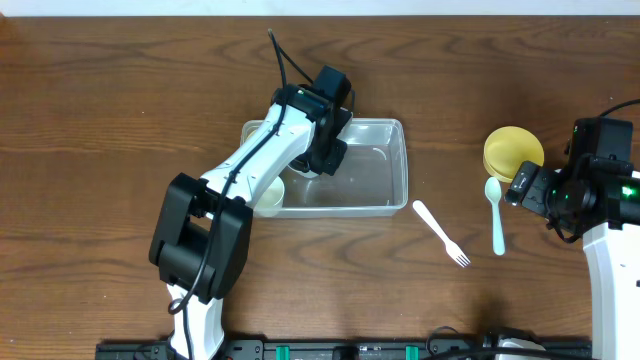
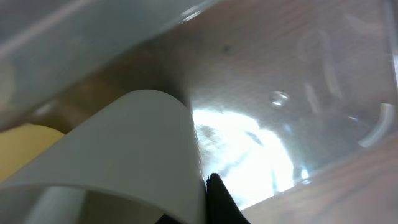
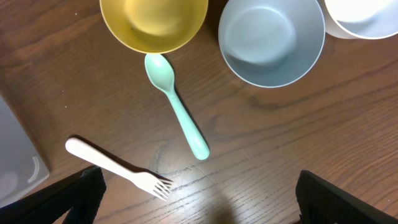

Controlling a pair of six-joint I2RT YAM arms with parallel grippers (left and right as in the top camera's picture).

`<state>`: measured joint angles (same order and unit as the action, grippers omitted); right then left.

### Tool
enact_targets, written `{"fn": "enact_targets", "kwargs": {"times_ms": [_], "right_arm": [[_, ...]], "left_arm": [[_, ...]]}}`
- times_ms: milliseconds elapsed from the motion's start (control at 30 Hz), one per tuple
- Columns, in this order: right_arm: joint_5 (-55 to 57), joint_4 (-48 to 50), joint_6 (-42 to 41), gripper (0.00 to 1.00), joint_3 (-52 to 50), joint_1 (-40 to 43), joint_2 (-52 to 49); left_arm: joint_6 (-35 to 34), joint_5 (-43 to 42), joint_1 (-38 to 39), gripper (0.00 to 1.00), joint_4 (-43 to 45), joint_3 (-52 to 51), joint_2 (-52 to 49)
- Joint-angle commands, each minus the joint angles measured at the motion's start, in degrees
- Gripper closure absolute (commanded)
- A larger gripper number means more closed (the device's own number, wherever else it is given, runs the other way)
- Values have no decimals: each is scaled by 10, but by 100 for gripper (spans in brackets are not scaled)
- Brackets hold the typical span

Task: Pack container
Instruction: 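Place the grey cup in the container beside the yellow cup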

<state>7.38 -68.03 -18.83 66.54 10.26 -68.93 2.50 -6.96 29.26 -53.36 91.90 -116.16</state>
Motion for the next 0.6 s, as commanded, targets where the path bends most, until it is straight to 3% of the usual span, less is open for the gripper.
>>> {"fn": "enact_targets", "kwargs": {"times_ms": [0, 267, 467, 567], "right_arm": [[7, -2, 7, 1, 8, 4, 8], [5, -5, 7, 1, 8, 4, 8], [6, -5, 7, 1, 8, 4, 8], [6, -5, 7, 1, 8, 4, 8]], "left_arm": [[21, 38, -3, 94, 9, 0, 1], [29, 40, -2, 91, 31, 0, 1], [29, 40, -2, 60, 30, 0, 1], [29, 40, -2, 60, 29, 0, 1]]}}
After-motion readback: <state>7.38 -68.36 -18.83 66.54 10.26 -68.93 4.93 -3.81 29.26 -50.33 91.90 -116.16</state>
